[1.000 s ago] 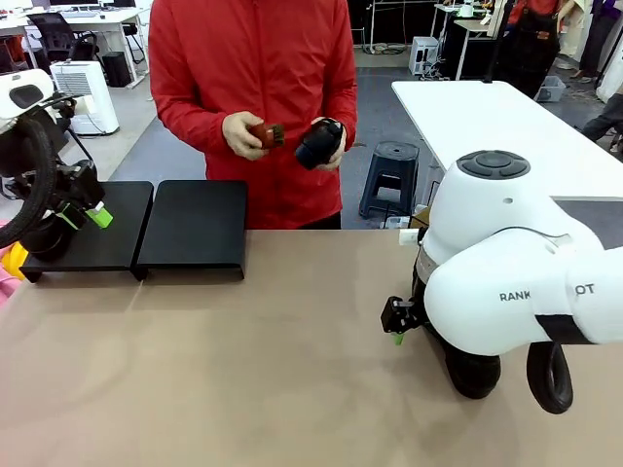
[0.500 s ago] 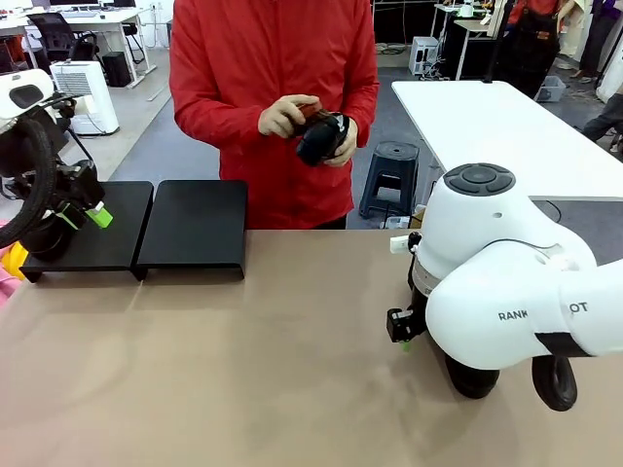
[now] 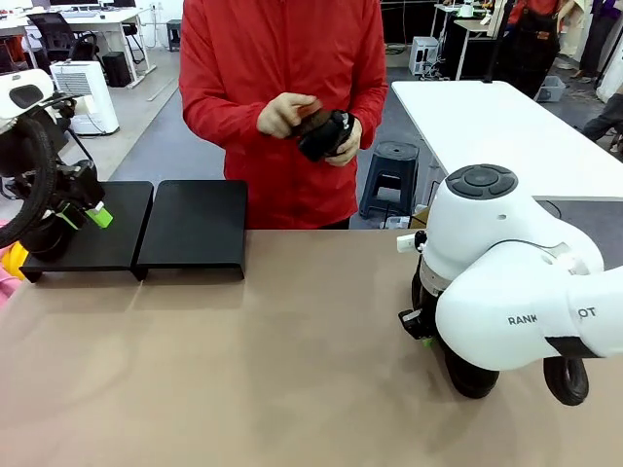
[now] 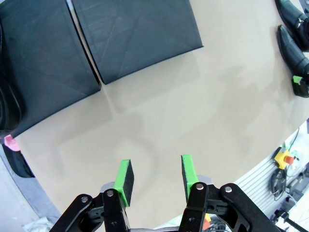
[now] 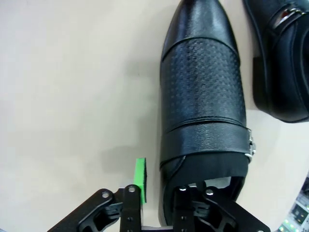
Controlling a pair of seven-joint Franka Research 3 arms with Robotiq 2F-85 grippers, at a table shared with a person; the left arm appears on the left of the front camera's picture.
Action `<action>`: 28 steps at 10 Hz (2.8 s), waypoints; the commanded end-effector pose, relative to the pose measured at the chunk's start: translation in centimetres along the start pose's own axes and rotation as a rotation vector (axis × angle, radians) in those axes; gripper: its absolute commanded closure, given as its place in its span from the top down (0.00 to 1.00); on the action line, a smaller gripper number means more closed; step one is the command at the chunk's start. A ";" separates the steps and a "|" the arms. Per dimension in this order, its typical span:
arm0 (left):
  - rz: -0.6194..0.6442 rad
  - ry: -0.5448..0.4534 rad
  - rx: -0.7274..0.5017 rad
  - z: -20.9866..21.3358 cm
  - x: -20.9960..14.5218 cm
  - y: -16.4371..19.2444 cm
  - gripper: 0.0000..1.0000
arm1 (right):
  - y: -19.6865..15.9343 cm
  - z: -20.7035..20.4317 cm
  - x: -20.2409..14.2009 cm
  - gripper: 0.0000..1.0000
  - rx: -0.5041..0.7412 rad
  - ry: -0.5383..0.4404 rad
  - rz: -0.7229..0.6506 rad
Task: Organize the shoes by placing them on the stand.
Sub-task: Pick up one Shoe and place it in the middle of the table.
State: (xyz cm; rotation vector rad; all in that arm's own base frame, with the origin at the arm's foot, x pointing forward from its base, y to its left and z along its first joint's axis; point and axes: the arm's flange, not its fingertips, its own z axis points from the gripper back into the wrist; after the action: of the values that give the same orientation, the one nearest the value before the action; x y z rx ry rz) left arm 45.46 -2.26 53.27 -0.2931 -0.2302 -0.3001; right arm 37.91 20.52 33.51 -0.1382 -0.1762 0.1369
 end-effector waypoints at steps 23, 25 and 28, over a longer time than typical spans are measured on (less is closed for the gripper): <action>-0.002 -0.014 -0.005 0.0 -0.2 0.0 0.54 | 24.3 6.5 -1.4 0.00 0.232 -0.006 -0.238; -0.002 -0.014 -0.005 0.0 -0.2 0.0 0.54 | 24.6 5.7 -0.8 0.00 0.225 -0.002 -0.224; -0.002 -0.014 -0.005 0.0 -0.2 0.0 0.54 | 23.9 6.5 -0.4 0.52 0.245 0.005 -0.249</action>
State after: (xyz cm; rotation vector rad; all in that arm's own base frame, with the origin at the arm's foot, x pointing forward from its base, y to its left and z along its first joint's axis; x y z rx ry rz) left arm 45.46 -2.31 53.27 -0.2920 -0.2308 -0.3007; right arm 33.15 44.31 35.79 0.1250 -0.1509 -0.0629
